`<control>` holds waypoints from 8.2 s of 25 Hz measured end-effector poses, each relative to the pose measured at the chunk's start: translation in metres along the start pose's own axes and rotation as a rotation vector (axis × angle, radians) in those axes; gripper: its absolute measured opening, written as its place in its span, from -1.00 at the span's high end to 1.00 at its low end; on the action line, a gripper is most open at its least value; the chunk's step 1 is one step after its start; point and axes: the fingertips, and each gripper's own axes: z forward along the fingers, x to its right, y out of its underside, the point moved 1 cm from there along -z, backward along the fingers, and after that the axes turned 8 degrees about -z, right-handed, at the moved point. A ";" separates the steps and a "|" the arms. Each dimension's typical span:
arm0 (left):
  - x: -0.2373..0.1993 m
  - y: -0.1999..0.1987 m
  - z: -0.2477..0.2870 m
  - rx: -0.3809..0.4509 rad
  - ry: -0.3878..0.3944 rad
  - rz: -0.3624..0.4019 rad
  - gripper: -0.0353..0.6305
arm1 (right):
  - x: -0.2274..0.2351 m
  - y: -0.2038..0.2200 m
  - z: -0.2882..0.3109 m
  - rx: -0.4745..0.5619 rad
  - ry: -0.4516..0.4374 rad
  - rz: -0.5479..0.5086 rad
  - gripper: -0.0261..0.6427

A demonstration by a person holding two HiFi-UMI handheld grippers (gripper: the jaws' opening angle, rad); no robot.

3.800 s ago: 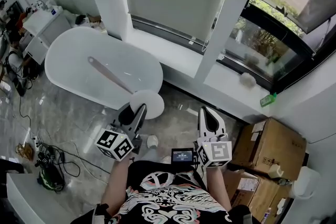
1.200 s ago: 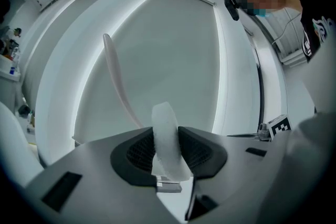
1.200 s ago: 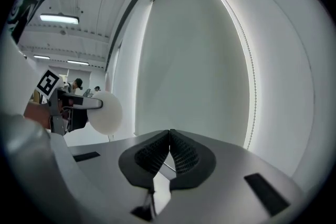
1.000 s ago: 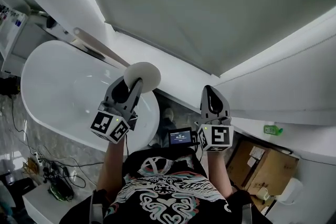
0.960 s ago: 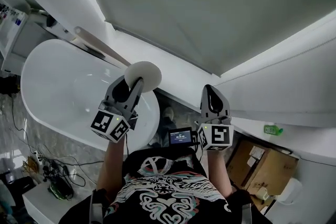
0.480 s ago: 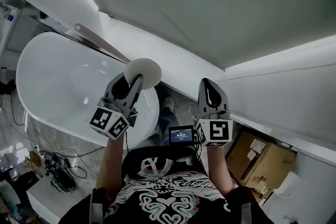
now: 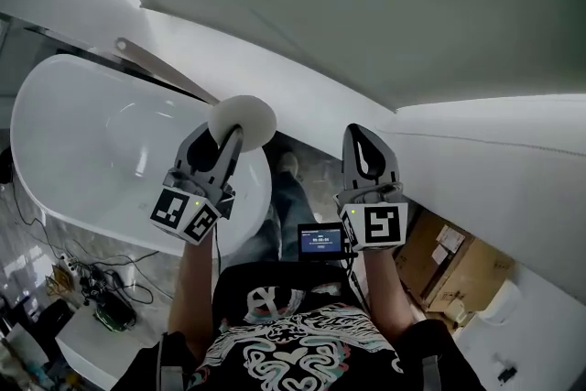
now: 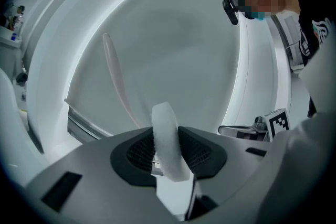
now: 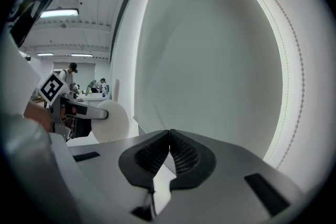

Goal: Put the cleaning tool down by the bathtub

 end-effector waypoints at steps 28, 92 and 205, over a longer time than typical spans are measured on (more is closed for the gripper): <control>-0.091 0.113 0.044 -0.122 -0.065 -0.164 0.49 | -0.032 0.112 0.088 -0.139 -0.103 -0.053 0.84; -0.184 0.313 0.187 -0.372 -0.158 -0.577 0.49 | -0.010 0.296 0.163 -0.305 -0.168 -0.073 0.84; -0.001 -0.007 -0.053 0.035 -0.295 0.219 0.83 | -0.013 0.011 -0.052 -0.029 0.034 -0.109 0.84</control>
